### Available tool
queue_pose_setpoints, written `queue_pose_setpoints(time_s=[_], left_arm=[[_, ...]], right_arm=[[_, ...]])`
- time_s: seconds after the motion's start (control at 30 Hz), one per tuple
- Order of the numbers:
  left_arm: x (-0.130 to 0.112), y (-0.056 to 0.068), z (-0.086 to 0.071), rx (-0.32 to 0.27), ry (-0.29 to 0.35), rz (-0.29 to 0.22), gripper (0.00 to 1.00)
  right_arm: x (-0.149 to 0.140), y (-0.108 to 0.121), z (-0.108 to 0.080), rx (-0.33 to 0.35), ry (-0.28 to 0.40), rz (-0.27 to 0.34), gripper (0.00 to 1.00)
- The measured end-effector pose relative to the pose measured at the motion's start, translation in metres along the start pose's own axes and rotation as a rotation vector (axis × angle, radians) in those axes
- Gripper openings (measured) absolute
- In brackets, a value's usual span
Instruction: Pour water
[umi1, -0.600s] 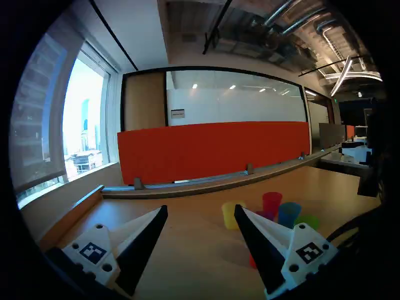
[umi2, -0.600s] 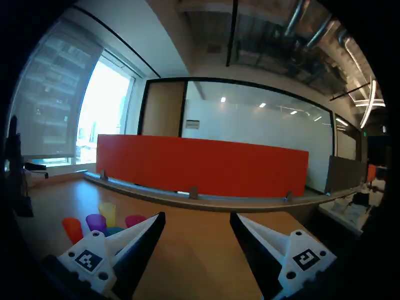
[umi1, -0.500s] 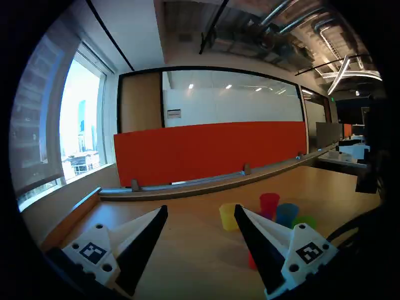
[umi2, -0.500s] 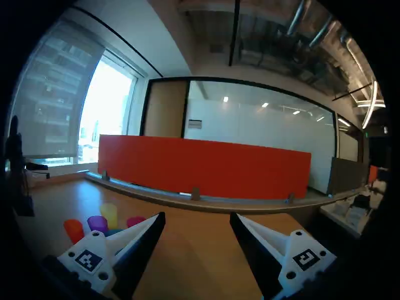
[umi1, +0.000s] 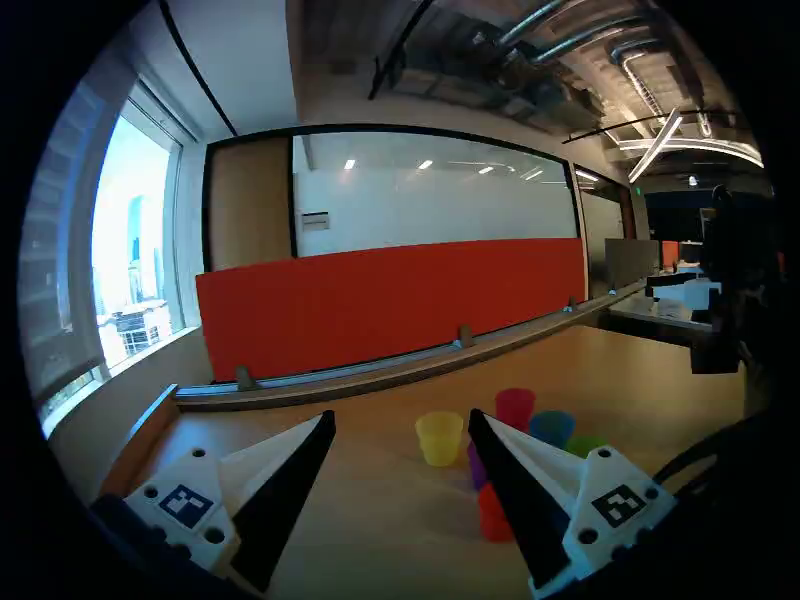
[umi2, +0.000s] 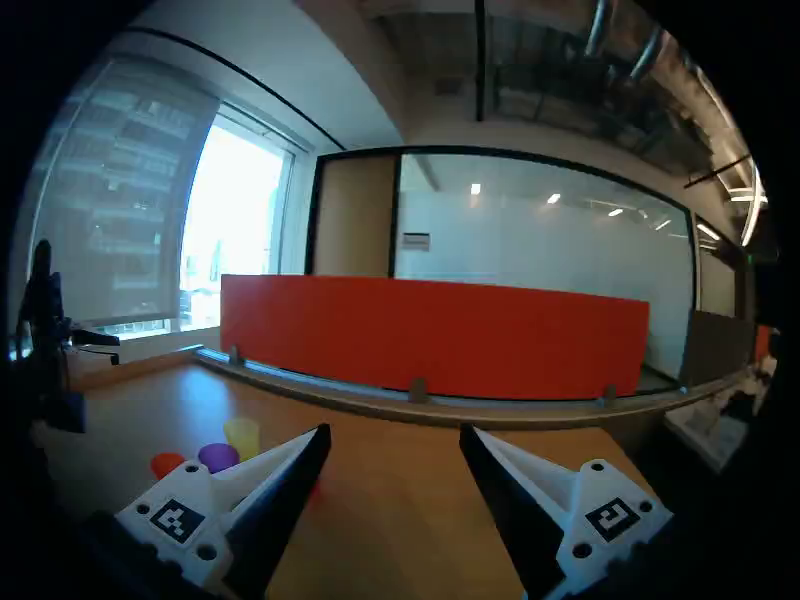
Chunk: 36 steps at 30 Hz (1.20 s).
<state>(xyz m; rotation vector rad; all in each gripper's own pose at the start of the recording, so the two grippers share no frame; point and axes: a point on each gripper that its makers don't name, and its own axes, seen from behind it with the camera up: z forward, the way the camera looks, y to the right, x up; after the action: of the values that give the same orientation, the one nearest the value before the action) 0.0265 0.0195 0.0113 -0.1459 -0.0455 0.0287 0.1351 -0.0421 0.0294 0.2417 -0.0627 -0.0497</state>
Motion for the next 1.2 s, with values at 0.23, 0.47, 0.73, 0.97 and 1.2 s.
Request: queue_pose_setpoints(time_s=[0.23, 0.47, 0.73, 0.97, 1.2], left_arm=[[-0.003, 0.015, 0.012, -0.106, -0.053, 0.026, 1.0], [0.001, 0.022, 0.022, -0.179, -0.069, 0.041, 0.99], [0.001, 0.031, 0.02, -0.25, -0.082, 0.03, 0.99], [-0.002, 0.043, 0.013, -0.316, -0.102, 0.056, 0.99], [-0.007, 0.061, 0.006, -0.397, -0.133, 0.081, 0.99]], right_arm=[[-0.009, -0.021, 0.004, 0.135, -0.059, 0.013, 1.0], [-0.015, -0.036, 0.008, 0.224, -0.088, -0.016, 1.0], [-0.021, -0.051, 0.006, 0.323, -0.134, -0.063, 1.0], [-0.019, -0.053, 0.005, 0.367, -0.157, -0.106, 1.0], [-0.022, -0.059, 0.004, 0.412, -0.187, -0.149, 1.0]])
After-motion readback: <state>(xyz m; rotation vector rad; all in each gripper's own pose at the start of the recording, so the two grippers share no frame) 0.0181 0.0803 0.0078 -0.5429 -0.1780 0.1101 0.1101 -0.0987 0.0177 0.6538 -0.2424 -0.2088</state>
